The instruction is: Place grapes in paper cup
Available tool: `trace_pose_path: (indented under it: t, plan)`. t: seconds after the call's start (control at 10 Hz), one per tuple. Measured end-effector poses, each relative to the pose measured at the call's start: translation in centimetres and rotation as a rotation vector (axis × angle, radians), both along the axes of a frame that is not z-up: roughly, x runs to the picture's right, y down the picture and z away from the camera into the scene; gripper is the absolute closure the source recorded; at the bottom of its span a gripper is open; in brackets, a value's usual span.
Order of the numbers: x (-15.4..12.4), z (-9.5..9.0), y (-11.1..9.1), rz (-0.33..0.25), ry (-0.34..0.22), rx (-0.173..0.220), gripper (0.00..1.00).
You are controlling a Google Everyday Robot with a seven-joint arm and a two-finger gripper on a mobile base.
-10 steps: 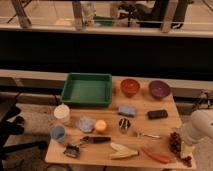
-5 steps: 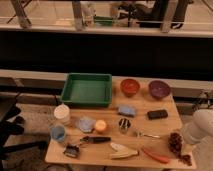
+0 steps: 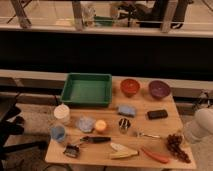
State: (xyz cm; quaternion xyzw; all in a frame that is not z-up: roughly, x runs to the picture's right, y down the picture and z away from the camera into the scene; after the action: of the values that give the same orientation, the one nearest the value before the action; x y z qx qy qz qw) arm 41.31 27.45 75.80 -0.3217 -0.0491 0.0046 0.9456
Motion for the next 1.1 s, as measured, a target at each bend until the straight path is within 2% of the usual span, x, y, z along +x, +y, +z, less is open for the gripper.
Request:
trace_pose_path:
  t: [1.1]
  plan:
    - [-0.2,-0.37,-0.22,0.0,-0.003,0.0,1.0]
